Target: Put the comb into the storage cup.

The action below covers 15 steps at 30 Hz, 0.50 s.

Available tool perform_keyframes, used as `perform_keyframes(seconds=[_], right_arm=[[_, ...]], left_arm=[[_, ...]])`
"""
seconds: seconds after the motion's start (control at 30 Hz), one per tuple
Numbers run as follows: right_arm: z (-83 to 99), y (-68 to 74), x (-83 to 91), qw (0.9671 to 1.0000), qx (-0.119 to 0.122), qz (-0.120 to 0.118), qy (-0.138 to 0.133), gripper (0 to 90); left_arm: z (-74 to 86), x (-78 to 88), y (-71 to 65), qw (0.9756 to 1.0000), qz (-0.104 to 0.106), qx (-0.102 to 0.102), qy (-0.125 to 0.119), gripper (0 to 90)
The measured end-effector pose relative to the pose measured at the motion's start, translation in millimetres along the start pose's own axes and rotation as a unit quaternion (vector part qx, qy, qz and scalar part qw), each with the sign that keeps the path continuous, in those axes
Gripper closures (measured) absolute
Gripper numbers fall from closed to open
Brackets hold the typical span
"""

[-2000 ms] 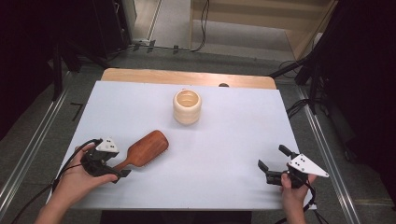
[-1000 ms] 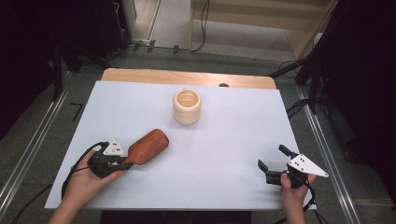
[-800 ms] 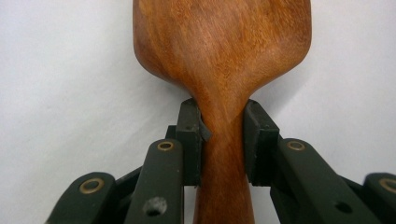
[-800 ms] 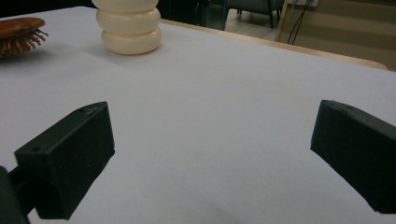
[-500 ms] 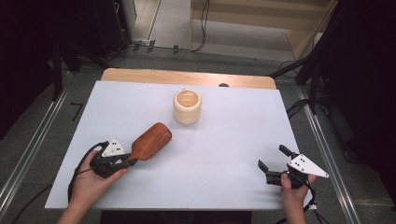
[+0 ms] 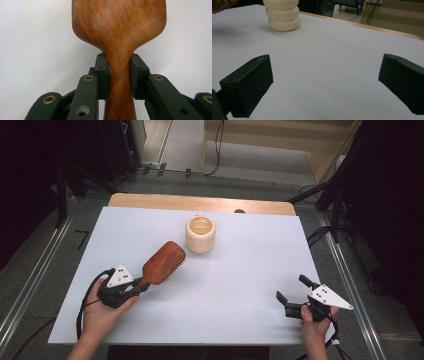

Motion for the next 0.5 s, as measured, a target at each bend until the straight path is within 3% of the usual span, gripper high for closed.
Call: perform_keyframes(seconds=[0.2, 0.5], right_arm=[[-17.9, 9.2, -9.4, 0.9999, 0.005, -0.005, -0.009, 0.0], [-49.7, 26.7, -30.6, 0.9994, -0.009, -0.013, -0.031, 0.0]], left_arm=[[-9.4, -0.1, -1.5, 0.9998, -0.001, 0.006, -0.020, 72.2], [-23.3, 1.8, -4.9, 0.9988, -0.004, 0.009, -0.049, 72.2]])
Point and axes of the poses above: each handheld gripper's, and its own axes: x roughly backward along the jaws, z roughly out of its underside, y roughly to its left, the point moved 6 cm from there along -x, roughly forward along the jaws, and after that the axes turned 15 degrees about -y, right-handed, at the moved point
